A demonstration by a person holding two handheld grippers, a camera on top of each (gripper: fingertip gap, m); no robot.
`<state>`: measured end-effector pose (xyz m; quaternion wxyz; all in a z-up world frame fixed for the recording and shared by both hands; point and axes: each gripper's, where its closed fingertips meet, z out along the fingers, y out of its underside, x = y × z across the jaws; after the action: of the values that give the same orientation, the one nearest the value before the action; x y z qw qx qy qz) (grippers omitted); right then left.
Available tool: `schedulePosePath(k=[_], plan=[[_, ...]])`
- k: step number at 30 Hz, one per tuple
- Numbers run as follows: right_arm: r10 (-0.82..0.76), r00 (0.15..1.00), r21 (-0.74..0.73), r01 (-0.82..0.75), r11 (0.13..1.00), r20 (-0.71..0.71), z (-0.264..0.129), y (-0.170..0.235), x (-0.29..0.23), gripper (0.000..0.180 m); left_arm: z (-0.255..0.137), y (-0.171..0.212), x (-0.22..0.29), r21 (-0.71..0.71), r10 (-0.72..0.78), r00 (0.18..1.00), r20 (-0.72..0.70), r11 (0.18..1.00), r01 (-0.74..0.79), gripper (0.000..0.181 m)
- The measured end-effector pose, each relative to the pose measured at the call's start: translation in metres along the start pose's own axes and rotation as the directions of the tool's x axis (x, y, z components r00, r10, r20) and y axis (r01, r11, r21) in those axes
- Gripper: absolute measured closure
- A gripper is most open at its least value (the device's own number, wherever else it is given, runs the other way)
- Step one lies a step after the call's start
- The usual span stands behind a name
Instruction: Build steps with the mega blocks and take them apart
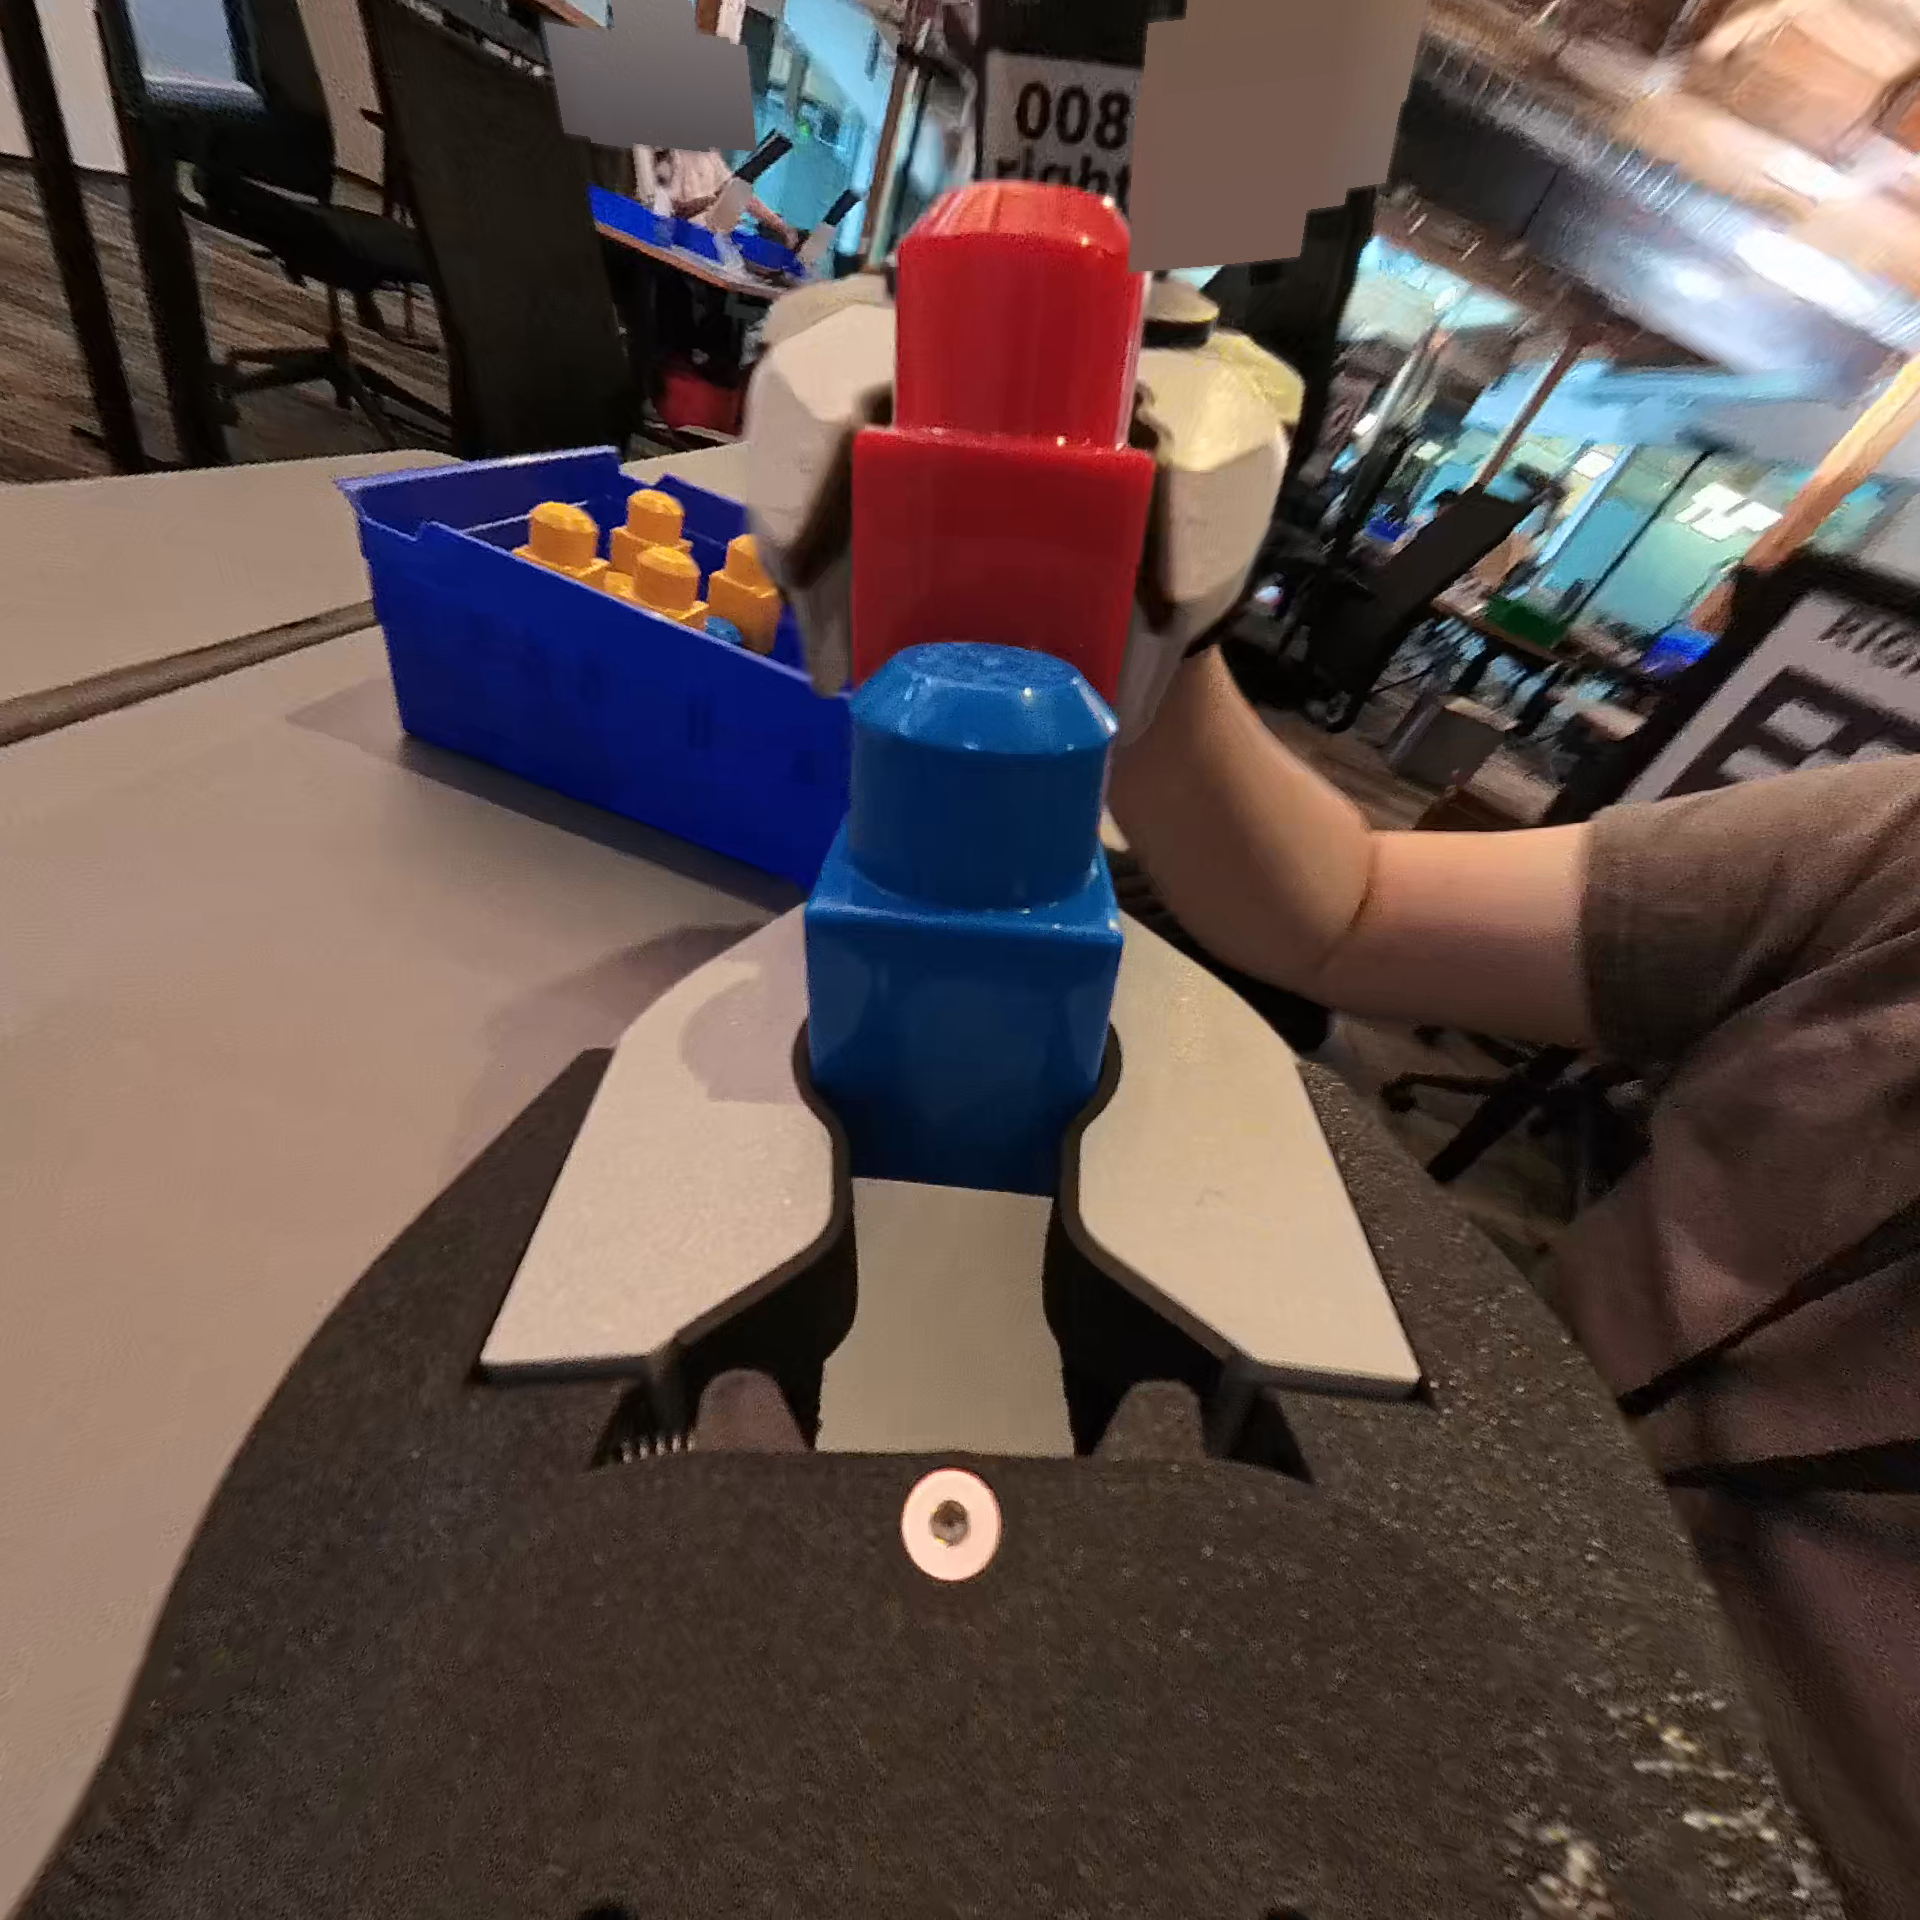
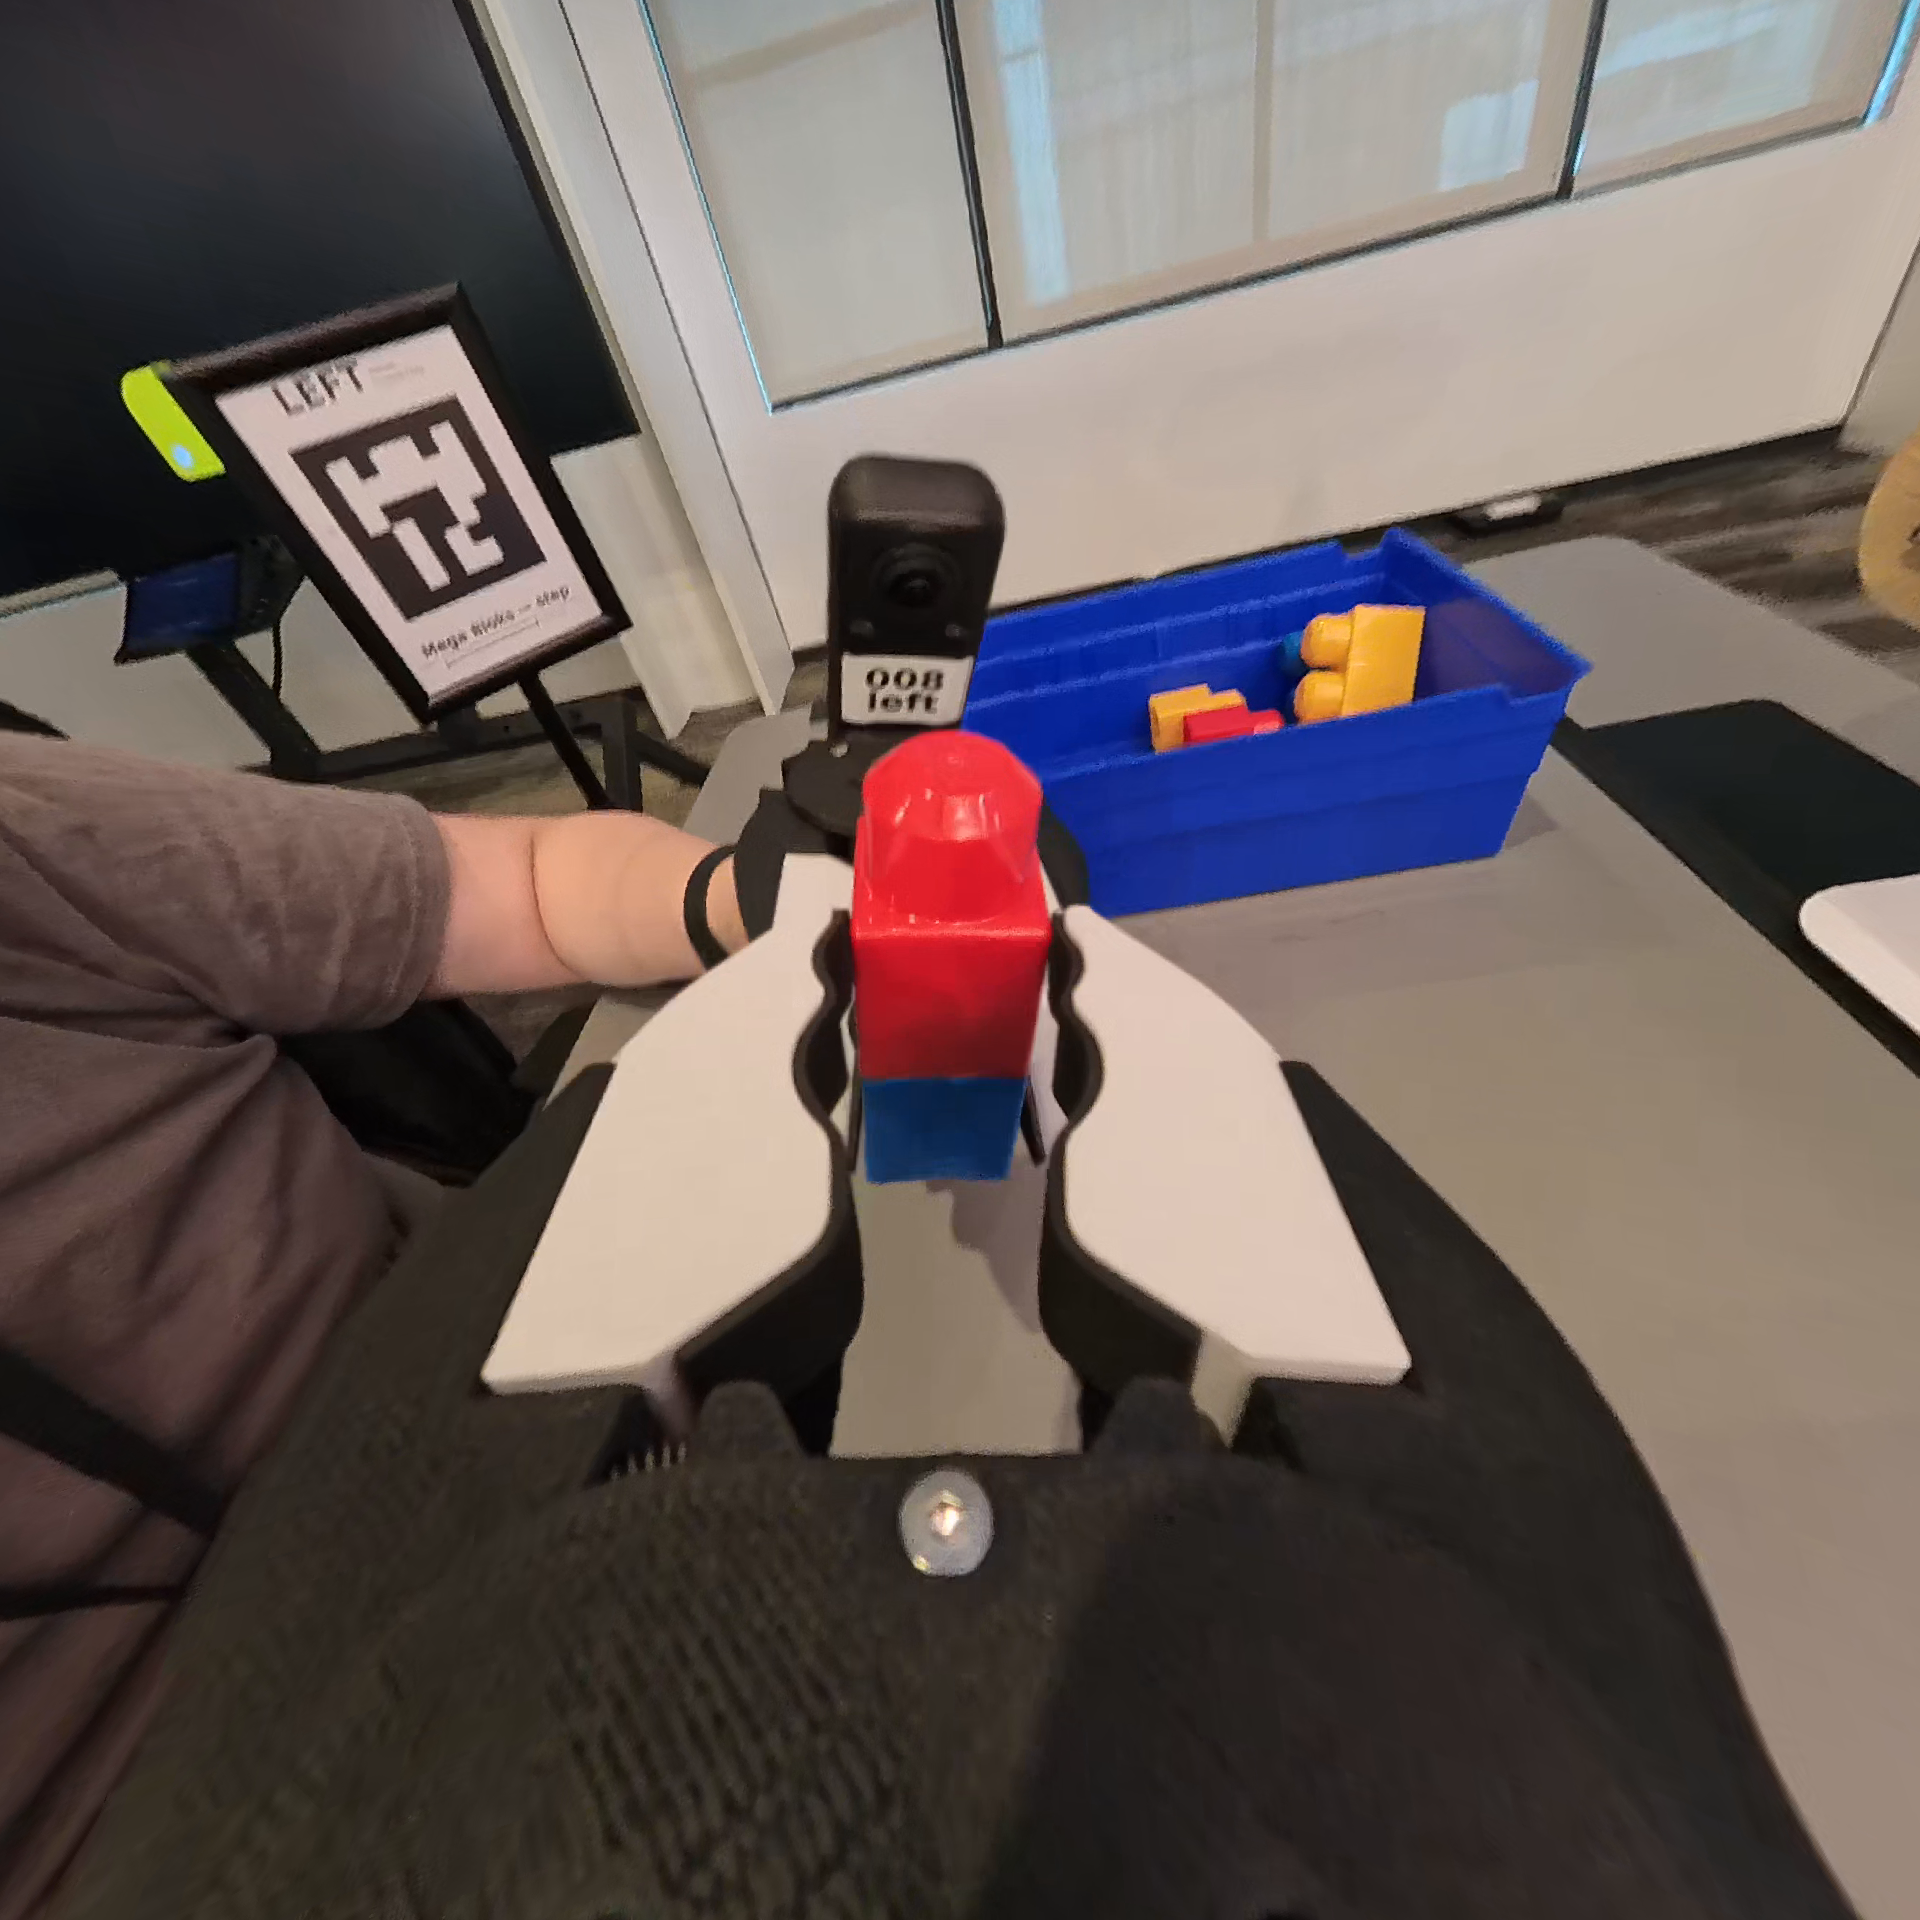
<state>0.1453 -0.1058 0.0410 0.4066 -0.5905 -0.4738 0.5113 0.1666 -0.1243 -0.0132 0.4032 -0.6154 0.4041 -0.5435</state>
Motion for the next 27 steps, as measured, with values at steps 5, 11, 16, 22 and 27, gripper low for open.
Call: schedulePosePath(k=[5,11,16,22,27], plan=[[0.114,0.993,-0.009,-0.114,0.993,-0.005,-0.018,-0.009,0.0,0.117,-0.003,-0.002,0.02,0.025,-0.239,0.939,-0.248,0.967,0.253,0.14],[0.178,0.978,-0.015,-0.18,0.984,-0.108,-0.025,-0.016,0.001,0.119,-0.012,-0.012,0.032,0.043,-0.3,0.854,-0.425,0.936,0.35,0.14],[0.189,0.974,-0.055,-0.197,0.979,-0.122,-0.022,-0.015,-0.008,0.119,0.002,0.011,0.025,-0.051,-0.226,0.933,-0.281,0.974,0.22,0.14],[0.137,0.984,-0.384,-0.17,0.908,-0.112,-0.013,0.038,-0.019,0.123,0.011,0.026,0.025,-0.112,-0.097,0.975,-0.202,0.991,0.076,0.14],[0.04,0.996,-0.456,-0.07,0.887,-0.074,-0.011,0.045,-0.024,0.143,0.011,0.031,0.024,-0.129,-0.006,0.986,-0.167,0.991,-0.016,0.138]])
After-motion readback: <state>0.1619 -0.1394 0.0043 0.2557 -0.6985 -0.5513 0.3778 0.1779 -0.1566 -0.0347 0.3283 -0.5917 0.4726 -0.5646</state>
